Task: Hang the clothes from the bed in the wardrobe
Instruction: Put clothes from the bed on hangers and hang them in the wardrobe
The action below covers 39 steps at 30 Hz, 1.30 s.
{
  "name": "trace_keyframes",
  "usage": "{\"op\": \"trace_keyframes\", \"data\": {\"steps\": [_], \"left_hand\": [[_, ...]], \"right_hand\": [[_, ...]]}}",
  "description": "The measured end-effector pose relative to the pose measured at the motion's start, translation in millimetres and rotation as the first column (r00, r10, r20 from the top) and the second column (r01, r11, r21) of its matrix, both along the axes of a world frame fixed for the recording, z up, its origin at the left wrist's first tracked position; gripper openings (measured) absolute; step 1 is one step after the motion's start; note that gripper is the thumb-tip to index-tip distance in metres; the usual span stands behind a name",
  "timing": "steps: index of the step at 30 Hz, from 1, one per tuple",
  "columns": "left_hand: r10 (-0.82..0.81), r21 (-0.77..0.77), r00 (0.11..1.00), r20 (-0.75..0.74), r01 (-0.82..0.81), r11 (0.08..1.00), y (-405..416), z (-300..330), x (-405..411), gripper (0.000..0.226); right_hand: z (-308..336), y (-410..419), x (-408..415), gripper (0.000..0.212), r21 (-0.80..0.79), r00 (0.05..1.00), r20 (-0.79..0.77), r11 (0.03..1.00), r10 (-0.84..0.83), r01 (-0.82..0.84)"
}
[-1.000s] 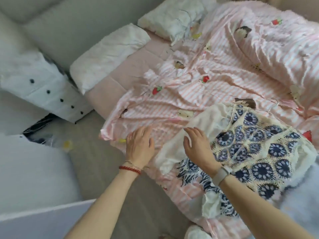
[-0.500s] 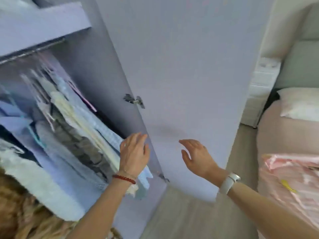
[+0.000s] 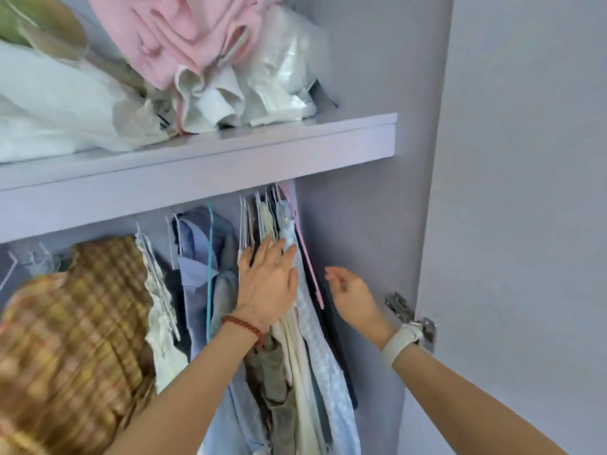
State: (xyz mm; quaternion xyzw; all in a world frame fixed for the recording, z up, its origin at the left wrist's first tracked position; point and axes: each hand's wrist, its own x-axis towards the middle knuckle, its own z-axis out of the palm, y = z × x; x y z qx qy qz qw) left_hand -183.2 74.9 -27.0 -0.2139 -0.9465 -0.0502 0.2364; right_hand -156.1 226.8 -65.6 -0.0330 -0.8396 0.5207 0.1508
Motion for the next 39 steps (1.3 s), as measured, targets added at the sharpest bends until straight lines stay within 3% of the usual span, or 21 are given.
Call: {"op": "trace_keyframes", "data": {"steps": [2, 5, 8, 10, 12, 15, 24, 31, 34, 36, 39], "left_hand": [[0.083, -0.072, 0.994, 0.065, -0.079, 0.994, 3.0, -5.9, -18.8, 0.050], [0.128, -0.188, 0.992, -0.008, -0.128, 0.974, -4.4, -17.7, -25.5, 0.052], [0.136, -0.198, 0.990, -0.024, -0.138, 0.971, -18.0, -21.9, -27.4, 0.053], [0.144, -0.196, 0.990, -0.014, -0.144, 0.970, -24.1, -23.2, -27.7, 0.053], [0.134, -0.194, 0.991, -0.016, -0.135, 0.972, -27.3, -24.1, -27.4, 0.052], [0.116, -0.191, 0.993, -0.032, -0.120, 0.974, -31.5, -26.7, -29.3, 0.052], [0.097, -0.138, 0.992, -0.081, -0.108, 0.985, -30.2, -33.5, -35.2, 0.049], [0.085, -0.061, 0.995, -0.044, -0.088, 0.994, -22.6, -28.1, -29.8, 0.052], [-0.107, 0.145, 0.973, -0.205, 0.138, 0.980, -11.2, -21.4, -14.8, 0.041], [-0.289, 0.271, 0.901, -0.324, 0.381, 0.884, 4.0, -22.6, -1.2, 0.037], [-0.443, 0.377, 0.879, -0.178, 0.477, 0.794, 35.3, -38.2, 20.0, 0.041]], "right_hand": [[7.0, -4.2, -26.9, 0.031, -0.150, 0.994, 0.077, 0.986, 0.083, -0.071], [15.7, -12.1, -50.5, 0.018, -0.448, 0.959, 0.153, 0.881, 0.239, -0.148], [18.8, -14.8, -67.6, 0.024, -0.539, 0.961, 0.197, 0.840, 0.196, -0.060], [18.3, -12.7, -78.3, 0.023, -0.447, 0.980, 0.195, 0.893, 0.036, 0.056], [17.1, -9.2, -86.2, 0.025, -0.361, 0.985, 0.097, 0.917, -0.142, 0.167], [20.3, -4.6, -90.1, 0.025, -0.396, 0.961, -0.028, 0.886, -0.276, 0.243], [6.5, 18.9, -54.2, 0.028, -0.354, 0.946, -0.149, 0.909, -0.286, 0.219], [-36.6, 29.1, 22.7, 0.025, -0.237, 0.945, -0.123, 0.934, -0.302, 0.267], [-55.4, 36.7, 62.1, 0.031, -0.168, 0.936, -0.087, 0.931, -0.342, 0.325], [-64.0, 44.6, 92.0, 0.031, -0.107, 0.922, -0.077, 0.923, -0.379, 0.370], [-72.9, 61.6, 143.1, 0.033, 0.050, 0.903, -0.088, 0.904, -0.420, 0.425]]}}
